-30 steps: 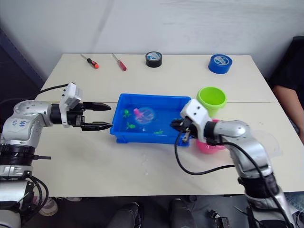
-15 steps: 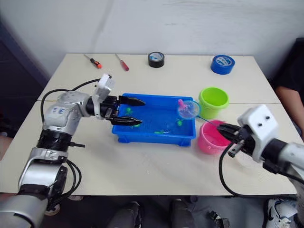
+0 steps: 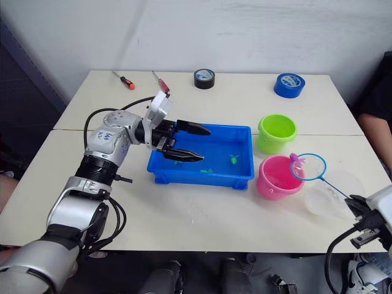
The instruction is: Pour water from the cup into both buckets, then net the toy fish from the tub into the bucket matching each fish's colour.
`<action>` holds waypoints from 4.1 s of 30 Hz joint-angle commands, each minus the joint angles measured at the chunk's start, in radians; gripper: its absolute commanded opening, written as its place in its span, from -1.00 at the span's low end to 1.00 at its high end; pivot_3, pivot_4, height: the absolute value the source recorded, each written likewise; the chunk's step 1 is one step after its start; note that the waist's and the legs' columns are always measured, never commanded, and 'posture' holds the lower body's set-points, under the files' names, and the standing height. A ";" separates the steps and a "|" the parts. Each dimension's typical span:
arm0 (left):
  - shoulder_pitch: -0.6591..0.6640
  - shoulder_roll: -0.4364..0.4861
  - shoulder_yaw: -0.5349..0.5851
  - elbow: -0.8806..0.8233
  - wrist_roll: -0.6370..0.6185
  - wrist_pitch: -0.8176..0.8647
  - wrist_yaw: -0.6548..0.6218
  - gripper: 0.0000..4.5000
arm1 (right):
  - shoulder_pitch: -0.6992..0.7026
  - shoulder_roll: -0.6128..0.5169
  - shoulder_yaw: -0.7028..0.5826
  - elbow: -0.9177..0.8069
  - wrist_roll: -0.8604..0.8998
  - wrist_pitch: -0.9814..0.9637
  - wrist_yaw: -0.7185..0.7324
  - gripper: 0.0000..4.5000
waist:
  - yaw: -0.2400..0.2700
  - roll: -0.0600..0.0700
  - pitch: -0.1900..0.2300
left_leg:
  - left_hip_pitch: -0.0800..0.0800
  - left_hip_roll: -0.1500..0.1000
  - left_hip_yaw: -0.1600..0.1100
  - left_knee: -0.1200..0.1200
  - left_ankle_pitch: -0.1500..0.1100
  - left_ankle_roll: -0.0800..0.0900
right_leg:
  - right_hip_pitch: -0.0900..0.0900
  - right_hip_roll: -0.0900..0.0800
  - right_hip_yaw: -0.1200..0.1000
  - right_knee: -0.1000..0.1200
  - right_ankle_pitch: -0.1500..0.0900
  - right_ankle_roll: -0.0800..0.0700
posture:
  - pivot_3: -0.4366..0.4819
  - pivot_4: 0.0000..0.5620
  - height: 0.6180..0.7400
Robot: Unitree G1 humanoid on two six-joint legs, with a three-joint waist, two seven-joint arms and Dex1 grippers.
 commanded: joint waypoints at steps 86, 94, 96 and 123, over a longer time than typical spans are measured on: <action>0.327 0.222 0.076 -0.435 -0.003 0.111 0.249 0.98 | -0.934 -0.214 0.925 0.592 0.126 -0.116 0.181 -1.00 | -0.019 0.000 0.001 | -0.001 0.001 -0.001 0.001 0.003 -0.006 | -0.002 -0.001 -0.001 0.002 0.000 -0.001 | -0.05 -0.47 0.94; 0.252 0.152 0.076 -0.385 -0.071 0.167 0.201 0.98 | -0.812 -0.205 0.644 0.371 0.342 0.151 0.046 -1.00 | -0.011 0.000 0.001 | -0.002 0.001 -0.002 0.002 0.002 -0.004 | -0.003 -0.001 -0.001 0.002 0.000 -0.001 | -0.05 -0.47 0.94; 0.230 0.138 0.070 -0.362 -0.075 0.167 0.189 0.98 | -0.755 -0.213 0.570 0.310 0.374 0.188 0.027 -1.00 | -0.010 0.000 0.001 | -0.002 0.001 -0.002 0.002 0.002 -0.004 | -0.002 -0.001 -0.002 0.002 0.000 -0.001 | -0.05 -0.47 0.94; -0.029 -0.083 0.000 0.073 0.019 -0.089 0.007 0.98 | -0.084 0.022 -0.152 -0.037 0.488 0.235 -0.115 -1.00 | -0.005 0.000 0.000 | 0.001 0.001 0.000 0.000 0.000 0.000 | 0.000 0.000 0.001 0.001 0.000 0.000 | -0.05 -0.47 0.94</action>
